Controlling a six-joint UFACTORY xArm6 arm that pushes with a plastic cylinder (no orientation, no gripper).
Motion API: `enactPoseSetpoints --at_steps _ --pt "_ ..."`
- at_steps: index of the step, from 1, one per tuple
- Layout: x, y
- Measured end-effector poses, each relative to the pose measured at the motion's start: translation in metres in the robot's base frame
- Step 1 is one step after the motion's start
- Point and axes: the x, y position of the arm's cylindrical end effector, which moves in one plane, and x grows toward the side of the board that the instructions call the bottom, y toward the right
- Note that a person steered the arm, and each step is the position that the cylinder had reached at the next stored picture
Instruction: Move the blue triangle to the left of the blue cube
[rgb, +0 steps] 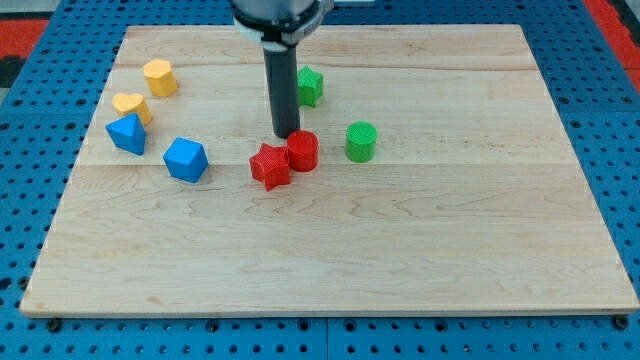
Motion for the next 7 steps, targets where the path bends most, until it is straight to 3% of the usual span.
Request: enactPoseSetpoints --at_steps 2,3,5,7 --pt "0.017 0.07" --pt "-0.02 0.05" --pt "-0.028 -0.096" --pt "-0.055 -0.164"
